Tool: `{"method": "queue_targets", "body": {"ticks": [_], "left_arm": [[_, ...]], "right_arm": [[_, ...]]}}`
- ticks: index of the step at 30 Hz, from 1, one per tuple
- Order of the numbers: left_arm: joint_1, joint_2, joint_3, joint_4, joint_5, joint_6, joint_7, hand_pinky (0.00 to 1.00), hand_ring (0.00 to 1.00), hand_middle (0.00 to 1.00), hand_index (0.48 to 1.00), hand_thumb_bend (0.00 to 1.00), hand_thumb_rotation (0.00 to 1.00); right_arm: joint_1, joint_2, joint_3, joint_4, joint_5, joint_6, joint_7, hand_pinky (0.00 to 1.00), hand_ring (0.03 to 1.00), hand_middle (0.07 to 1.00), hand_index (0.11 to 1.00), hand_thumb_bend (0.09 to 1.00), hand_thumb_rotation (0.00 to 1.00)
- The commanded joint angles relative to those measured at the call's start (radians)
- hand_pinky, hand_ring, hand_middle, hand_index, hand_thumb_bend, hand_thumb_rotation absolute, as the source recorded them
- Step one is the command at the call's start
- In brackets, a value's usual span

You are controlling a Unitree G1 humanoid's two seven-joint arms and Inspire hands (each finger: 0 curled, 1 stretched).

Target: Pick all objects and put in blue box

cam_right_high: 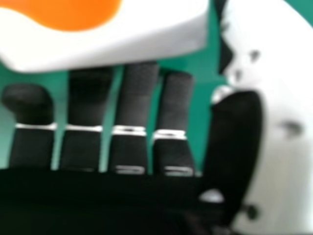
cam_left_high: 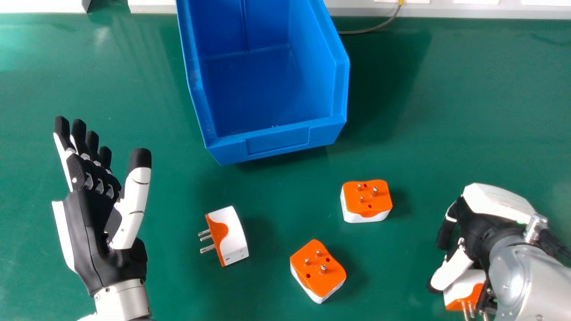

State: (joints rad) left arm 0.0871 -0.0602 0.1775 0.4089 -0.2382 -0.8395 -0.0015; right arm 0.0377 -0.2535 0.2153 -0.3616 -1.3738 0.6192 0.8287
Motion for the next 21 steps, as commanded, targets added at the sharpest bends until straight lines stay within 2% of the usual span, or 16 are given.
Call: {"method": "queue_targets", "body": {"ticks": [1, 3, 7, 9, 11, 14, 15, 17, 18, 21], "left_arm": [[0.003, -0.037, 0.002, -0.010, -0.005, -0.018, -0.005, 1.00, 1.00, 1.00, 1.000, 0.66, 0.39], [0.005, -0.038, 0.000, -0.012, -0.005, -0.017, -0.005, 1.00, 1.00, 1.00, 1.000, 0.66, 0.39], [0.007, -0.039, 0.001, -0.011, 0.005, -0.022, 0.000, 1.00, 1.00, 1.00, 1.000, 0.66, 0.39], [0.007, -0.040, 0.000, -0.011, 0.002, -0.023, -0.002, 1.00, 1.00, 1.00, 1.000, 0.66, 0.39], [0.009, -0.040, 0.000, -0.013, 0.003, -0.021, -0.001, 1.00, 1.00, 1.00, 1.000, 0.66, 0.39], [0.010, -0.040, 0.000, -0.013, 0.006, -0.020, 0.002, 1.00, 1.00, 1.00, 1.000, 0.66, 0.39], [0.010, -0.039, 0.001, -0.012, 0.006, -0.020, 0.001, 1.00, 1.00, 1.00, 1.000, 0.66, 0.39], [0.011, -0.038, 0.000, -0.013, 0.002, -0.020, -0.003, 1.00, 1.00, 1.00, 1.000, 0.66, 0.39], [0.011, -0.039, -0.001, -0.014, 0.000, -0.019, -0.004, 1.00, 1.00, 1.00, 1.000, 0.66, 0.40], [0.011, -0.040, 0.000, -0.014, -0.001, -0.018, -0.002, 1.00, 1.00, 1.00, 1.000, 0.66, 0.40]], "right_arm": [[0.016, -0.012, -0.022, -0.053, 0.022, -0.019, -0.041, 0.13, 0.237, 0.470, 0.554, 0.588, 0.03], [0.035, -0.022, -0.029, -0.077, 0.044, -0.042, -0.065, 0.13, 0.230, 0.470, 0.589, 0.586, 0.02], [0.066, -0.044, -0.040, -0.127, 0.071, -0.082, -0.080, 0.12, 0.221, 0.469, 0.623, 0.583, 0.02], [0.075, -0.049, -0.045, -0.148, 0.074, -0.090, -0.072, 0.12, 0.221, 0.469, 0.623, 0.583, 0.02], [0.080, -0.046, -0.047, -0.164, 0.069, -0.090, -0.060, 0.12, 0.224, 0.470, 0.655, 0.581, 0.01], [0.082, -0.045, -0.047, -0.175, 0.067, -0.094, -0.049, 0.12, 0.224, 0.470, 0.655, 0.581, 0.01], [0.084, -0.045, -0.047, -0.180, 0.067, -0.096, -0.048, 0.20, 0.339, 0.554, 0.688, 0.658, 0.06], [0.087, -0.043, -0.047, -0.189, 0.065, -0.098, -0.043, 0.20, 0.339, 0.554, 0.688, 0.658, 0.06], [0.087, -0.043, -0.048, -0.192, 0.064, -0.098, -0.039, 0.27, 0.451, 0.634, 0.723, 0.725, 0.10], [0.091, -0.044, -0.050, -0.197, 0.063, -0.102, -0.036, 0.27, 0.451, 0.634, 0.723, 0.725, 0.10]]}}
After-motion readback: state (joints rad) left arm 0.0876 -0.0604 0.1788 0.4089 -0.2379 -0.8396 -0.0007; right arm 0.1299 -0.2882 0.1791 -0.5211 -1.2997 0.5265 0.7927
